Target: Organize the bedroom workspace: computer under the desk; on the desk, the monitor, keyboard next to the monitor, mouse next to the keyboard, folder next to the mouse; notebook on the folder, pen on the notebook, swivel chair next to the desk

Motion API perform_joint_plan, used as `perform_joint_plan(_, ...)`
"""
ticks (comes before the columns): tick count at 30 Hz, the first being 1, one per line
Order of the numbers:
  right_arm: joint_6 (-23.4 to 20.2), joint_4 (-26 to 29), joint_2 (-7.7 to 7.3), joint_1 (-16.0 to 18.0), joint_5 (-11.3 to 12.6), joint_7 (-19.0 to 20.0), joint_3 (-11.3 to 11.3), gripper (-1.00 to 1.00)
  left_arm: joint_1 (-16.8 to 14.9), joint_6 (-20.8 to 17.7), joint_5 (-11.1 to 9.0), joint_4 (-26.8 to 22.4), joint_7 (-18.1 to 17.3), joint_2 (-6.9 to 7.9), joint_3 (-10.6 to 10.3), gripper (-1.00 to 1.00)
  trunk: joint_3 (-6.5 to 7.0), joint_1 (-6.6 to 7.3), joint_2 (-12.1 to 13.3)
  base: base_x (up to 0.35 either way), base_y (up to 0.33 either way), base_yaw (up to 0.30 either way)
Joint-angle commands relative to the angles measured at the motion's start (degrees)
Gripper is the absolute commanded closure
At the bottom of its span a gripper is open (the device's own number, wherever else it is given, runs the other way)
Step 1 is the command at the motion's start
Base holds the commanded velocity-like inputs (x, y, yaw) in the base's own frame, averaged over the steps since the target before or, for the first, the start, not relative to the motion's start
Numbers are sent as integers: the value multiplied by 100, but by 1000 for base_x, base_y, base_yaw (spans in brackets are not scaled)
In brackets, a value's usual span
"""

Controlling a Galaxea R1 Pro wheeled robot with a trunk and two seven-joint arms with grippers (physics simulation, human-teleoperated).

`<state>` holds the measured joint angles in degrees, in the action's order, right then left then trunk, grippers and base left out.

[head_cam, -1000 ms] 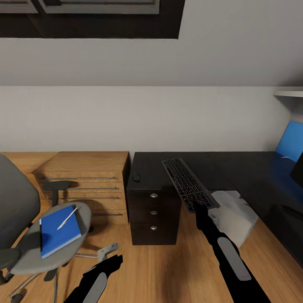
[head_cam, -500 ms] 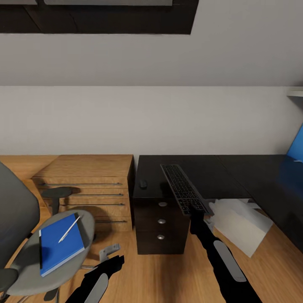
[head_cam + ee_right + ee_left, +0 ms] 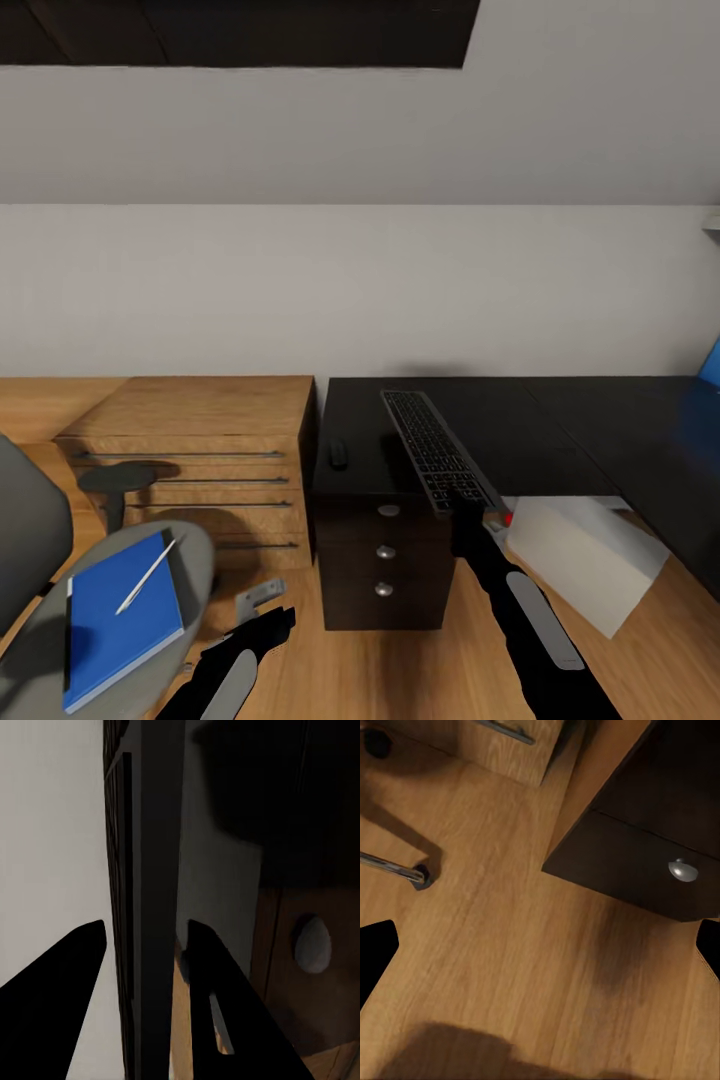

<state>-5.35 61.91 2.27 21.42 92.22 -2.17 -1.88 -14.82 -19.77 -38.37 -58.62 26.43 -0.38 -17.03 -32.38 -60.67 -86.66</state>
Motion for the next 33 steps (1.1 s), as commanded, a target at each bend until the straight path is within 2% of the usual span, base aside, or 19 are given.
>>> perform_joint_plan(1,-11,1,1,3,42,-22,3,100,-4,-9,-48,-9,47,2,-11,-100,-6,-3,-3,308,0,0)
perform_joint_plan(9,-10,-25,9,3,34,-20,-24,100,-4,-9,-48,-9,47,2,-11,-100,-6,-3,-3,254,117,0)
perform_joint_plan(21,-3,-167,12,3,24,-29,-56,100,-4,-9,-48,-9,47,2,-11,-100,-6,-3,-3,24,114,0)
perform_joint_plan(26,-2,-436,139,7,11,-30,-60,100,-4,-6,-42,-11,50,2,-11,-100,-6,-3,-3,0,15,0)
perform_joint_plan(33,31,-577,184,11,-6,-32,-59,100,-4,-1,-33,-17,63,2,-26,-100,-6,-3,-3,0,1,0)
